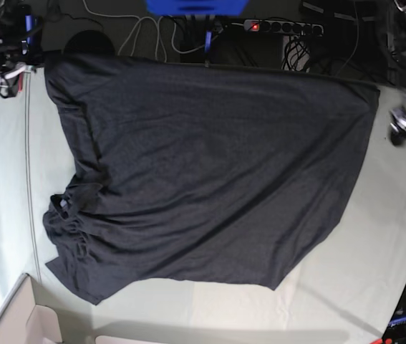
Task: Layout the t-shirt on the table in an organized manner, then fold the t-shirt properly
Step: 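Release the shirt and grasp its side edge with the left gripper, pulling outward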
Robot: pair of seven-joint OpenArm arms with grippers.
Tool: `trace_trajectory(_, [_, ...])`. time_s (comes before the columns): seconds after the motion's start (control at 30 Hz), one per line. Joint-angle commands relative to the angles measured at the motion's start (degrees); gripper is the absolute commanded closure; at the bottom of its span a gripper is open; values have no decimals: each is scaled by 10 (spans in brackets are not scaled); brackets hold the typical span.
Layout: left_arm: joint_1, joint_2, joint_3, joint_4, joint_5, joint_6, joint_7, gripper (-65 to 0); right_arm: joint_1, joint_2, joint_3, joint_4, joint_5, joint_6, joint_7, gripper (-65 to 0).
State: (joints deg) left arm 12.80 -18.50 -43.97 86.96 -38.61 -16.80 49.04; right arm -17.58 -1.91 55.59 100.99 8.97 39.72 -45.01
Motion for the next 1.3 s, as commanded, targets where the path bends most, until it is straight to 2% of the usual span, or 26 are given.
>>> trace_trajectory(0.0, [-27,-11,-3,10,-11,-7,-14,-323,4,6,13,10,4,3,10,-256])
trace_trajectory(0.13, [-110,-11,-2,2,-5,0,-13,-324,8,8,27,10,4,3,10,-256])
trace_trajectory(0.2, [-161,-5,25,-30,14,0,-17,-324,8,9,26,10,4,3,10,-256])
trace_trajectory(0.27, [-227,-2,79,-91,62,0,-17,-324,8,9,26,10,4,3,10,-256])
trace_trajectory(0.37, [-321,11,162,-198,166,0,-32,-324,9,10,26,11,4,3,10,-256])
trace_trajectory(0.43, [-363,24,207,-275,232,0,-79,-324,9,11,26,11,4,3,10,-256])
trace_trajectory(0.53, [-409,46,255,-390,318,0,-195,-324,9,21,26,11,4,3,9,-256])
trace_trajectory(0.67, [-445,65,297,-529,386,0,-340,-324,9,23,26,11,4,3,8,-256])
trace_trajectory(0.77, [-477,75,320,-612,410,0,-398,-324,9,23,26,11,4,3,8,-256])
trace_trajectory(0.87, [-496,77,318,-663,413,0,-427,-324,9,23,26,11,4,3,8,-256])
trace_trajectory(1.27, [-501,56,318,-636,410,0,-429,-324,20,27,26,9,4,3,8,-256])
